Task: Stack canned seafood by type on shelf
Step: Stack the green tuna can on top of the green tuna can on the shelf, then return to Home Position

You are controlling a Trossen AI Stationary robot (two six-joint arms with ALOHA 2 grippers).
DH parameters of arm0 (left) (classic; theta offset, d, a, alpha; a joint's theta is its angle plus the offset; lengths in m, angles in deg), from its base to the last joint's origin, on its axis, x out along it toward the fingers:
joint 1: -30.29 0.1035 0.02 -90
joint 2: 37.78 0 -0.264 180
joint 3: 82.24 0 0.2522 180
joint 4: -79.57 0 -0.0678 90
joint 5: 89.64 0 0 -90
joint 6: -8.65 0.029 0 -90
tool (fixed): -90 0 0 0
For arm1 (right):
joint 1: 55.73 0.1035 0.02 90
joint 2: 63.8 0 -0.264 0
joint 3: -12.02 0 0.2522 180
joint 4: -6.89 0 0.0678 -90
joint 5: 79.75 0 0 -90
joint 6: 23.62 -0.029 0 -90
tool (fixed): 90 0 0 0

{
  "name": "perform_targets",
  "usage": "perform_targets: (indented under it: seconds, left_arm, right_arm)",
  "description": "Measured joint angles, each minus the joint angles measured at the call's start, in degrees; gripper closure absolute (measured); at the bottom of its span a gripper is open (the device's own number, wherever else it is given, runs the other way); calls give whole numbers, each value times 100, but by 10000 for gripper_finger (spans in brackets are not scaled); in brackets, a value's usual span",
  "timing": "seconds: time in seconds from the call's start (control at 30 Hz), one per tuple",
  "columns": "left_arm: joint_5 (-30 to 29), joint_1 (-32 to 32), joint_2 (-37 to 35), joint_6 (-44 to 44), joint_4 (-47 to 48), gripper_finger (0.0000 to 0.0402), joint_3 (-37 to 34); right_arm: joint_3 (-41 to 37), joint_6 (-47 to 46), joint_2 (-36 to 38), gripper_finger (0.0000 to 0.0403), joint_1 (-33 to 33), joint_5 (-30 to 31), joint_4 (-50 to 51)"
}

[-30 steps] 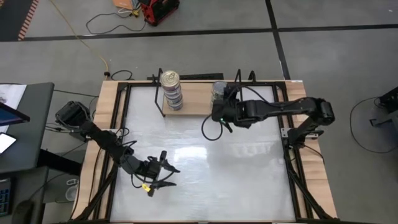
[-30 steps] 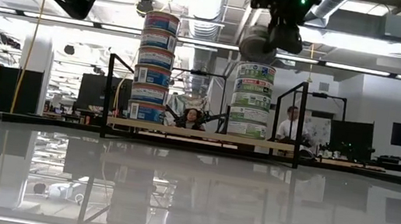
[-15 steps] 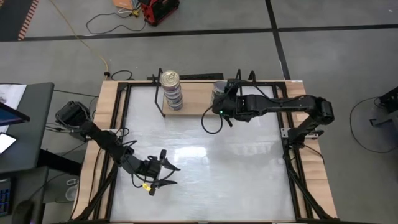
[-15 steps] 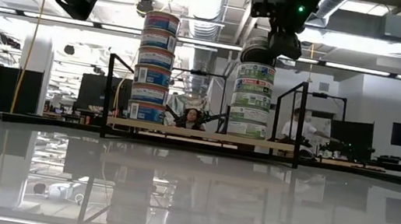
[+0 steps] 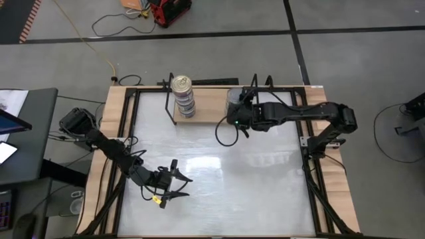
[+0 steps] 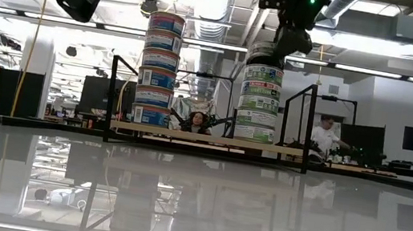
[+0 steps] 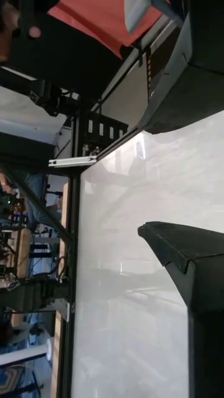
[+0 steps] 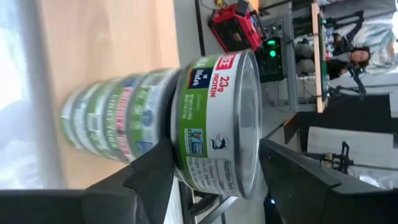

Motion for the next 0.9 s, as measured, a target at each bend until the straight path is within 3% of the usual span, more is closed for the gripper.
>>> perform_targets:
  seconds: [0.7, 0.9]
  left_arm:
    - [-16, 0, 0, 45, -98, 169, 0]
    - [300, -68, 0, 245, -96, 169, 0]
  right_arm:
    - [103, -191, 4, 132, 196, 9, 268]
    - [99, -1379, 244, 132, 757, -207, 580]
